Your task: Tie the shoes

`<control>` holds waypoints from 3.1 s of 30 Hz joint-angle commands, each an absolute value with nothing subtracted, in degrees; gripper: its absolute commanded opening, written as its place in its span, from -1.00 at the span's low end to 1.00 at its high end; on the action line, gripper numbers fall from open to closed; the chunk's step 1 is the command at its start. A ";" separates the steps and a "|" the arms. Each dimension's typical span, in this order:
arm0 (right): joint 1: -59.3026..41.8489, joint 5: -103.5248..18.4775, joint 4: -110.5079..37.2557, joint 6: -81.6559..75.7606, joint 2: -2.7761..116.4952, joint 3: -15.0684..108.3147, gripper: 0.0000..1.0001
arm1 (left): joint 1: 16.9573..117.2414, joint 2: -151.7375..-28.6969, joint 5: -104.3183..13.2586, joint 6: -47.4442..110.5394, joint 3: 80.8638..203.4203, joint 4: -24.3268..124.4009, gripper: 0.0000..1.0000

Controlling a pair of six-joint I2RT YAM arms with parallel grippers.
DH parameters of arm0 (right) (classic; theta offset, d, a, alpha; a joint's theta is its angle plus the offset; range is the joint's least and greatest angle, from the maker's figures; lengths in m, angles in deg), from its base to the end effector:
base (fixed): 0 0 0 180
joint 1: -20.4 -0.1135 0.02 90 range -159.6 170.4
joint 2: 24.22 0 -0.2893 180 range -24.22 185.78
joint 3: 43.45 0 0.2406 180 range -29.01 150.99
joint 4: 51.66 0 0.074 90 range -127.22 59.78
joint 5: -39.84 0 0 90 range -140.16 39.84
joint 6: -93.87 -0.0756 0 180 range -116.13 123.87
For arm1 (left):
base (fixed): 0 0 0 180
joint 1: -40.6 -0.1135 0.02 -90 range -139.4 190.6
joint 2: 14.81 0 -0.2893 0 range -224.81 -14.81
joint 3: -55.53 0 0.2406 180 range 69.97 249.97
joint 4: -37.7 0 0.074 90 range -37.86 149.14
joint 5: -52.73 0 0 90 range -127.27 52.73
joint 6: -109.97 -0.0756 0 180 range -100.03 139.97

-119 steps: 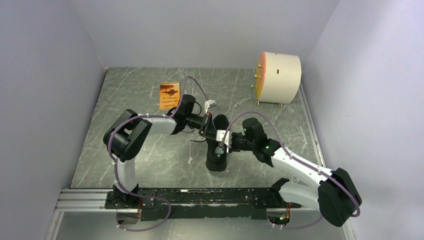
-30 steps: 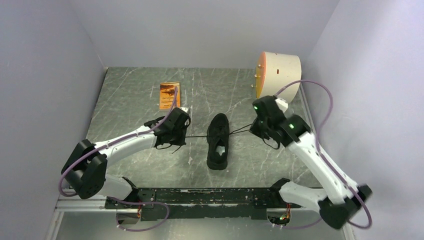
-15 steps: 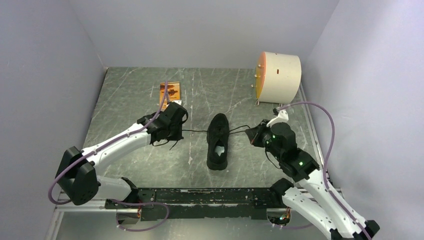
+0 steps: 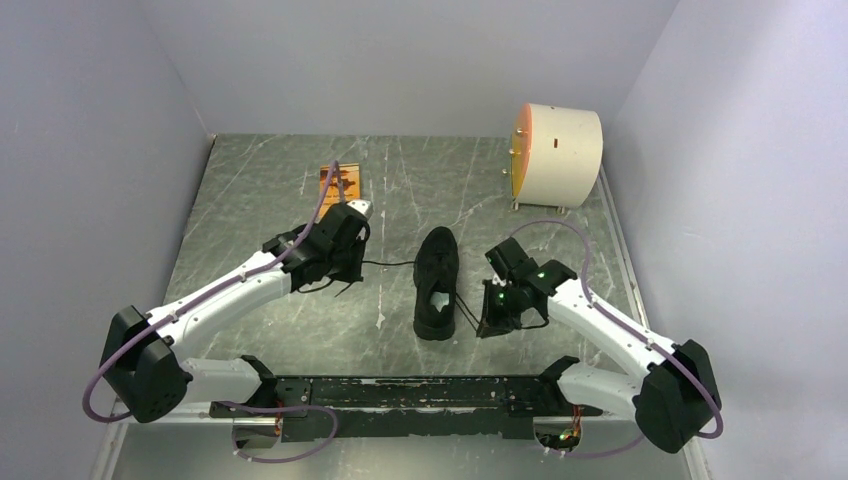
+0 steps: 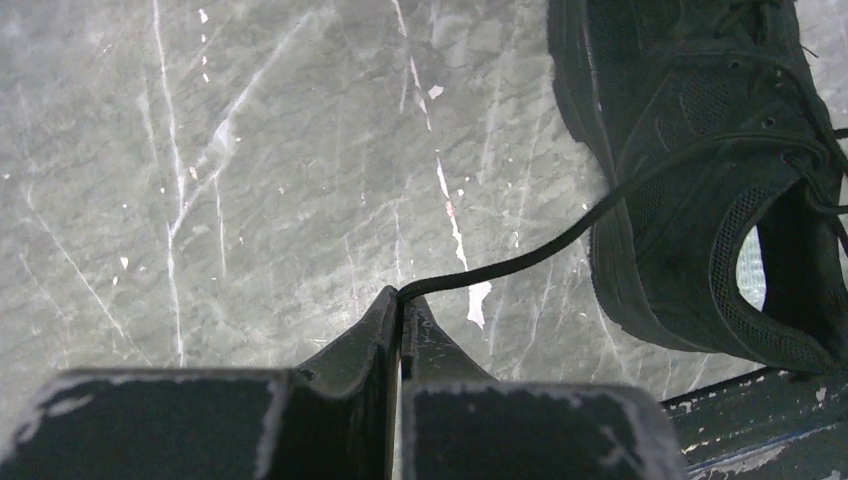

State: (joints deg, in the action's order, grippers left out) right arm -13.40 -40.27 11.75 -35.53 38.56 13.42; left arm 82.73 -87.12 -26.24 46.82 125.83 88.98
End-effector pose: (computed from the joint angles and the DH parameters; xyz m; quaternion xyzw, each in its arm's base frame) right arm 0.1419 0.1106 0.2071 0.0324 0.9797 0.1747 0.0930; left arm 0.2034 -0.1644 0.2619 0.0956 0.9404 -0.1023 0.3100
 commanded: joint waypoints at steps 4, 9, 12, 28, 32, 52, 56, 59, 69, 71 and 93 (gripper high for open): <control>-13.22 -37.84 13.15 -30.45 38.60 15.86 0.03 | 82.52 -88.59 -33.15 40.14 127.36 85.52 -0.90; -12.67 -39.16 4.41 -24.42 41.99 16.32 0.21 | 82.52 -88.54 -33.34 39.88 127.35 84.12 -0.91; -11.88 -39.94 -2.03 -25.75 42.25 16.99 0.17 | 82.52 -88.88 -33.63 39.83 128.12 84.67 -0.91; -8.66 -35.89 -18.55 -12.02 49.69 17.35 -0.05 | 82.35 -88.49 -33.84 40.03 129.33 86.51 -0.91; -8.64 -31.81 -21.90 -11.12 49.26 14.97 -0.06 | 82.30 -88.12 -33.56 39.44 128.75 86.46 -0.91; -8.58 -41.44 -5.16 -23.70 50.23 17.47 -1.00 | 81.73 -87.78 -30.68 42.79 129.08 88.26 -0.90; -8.55 -39.38 8.82 -31.75 49.25 18.45 -1.00 | 81.58 -87.14 -29.38 42.21 128.47 88.37 -0.90; -8.60 -37.49 13.79 -33.02 48.12 19.40 -1.00 | 81.10 -87.54 -29.17 41.59 129.58 89.14 -0.90; -9.33 -28.12 -10.54 -23.08 49.43 16.79 -1.00 | 80.75 -89.50 -32.31 41.02 130.38 87.68 -0.90; -9.59 -25.96 -17.13 -22.04 50.29 15.90 -1.00 | 80.74 -89.01 -32.66 40.83 130.67 87.88 -0.90; -9.99 -25.35 -20.17 -13.78 53.03 17.63 -0.15 | 80.58 -85.07 -36.42 39.98 127.89 88.29 -0.90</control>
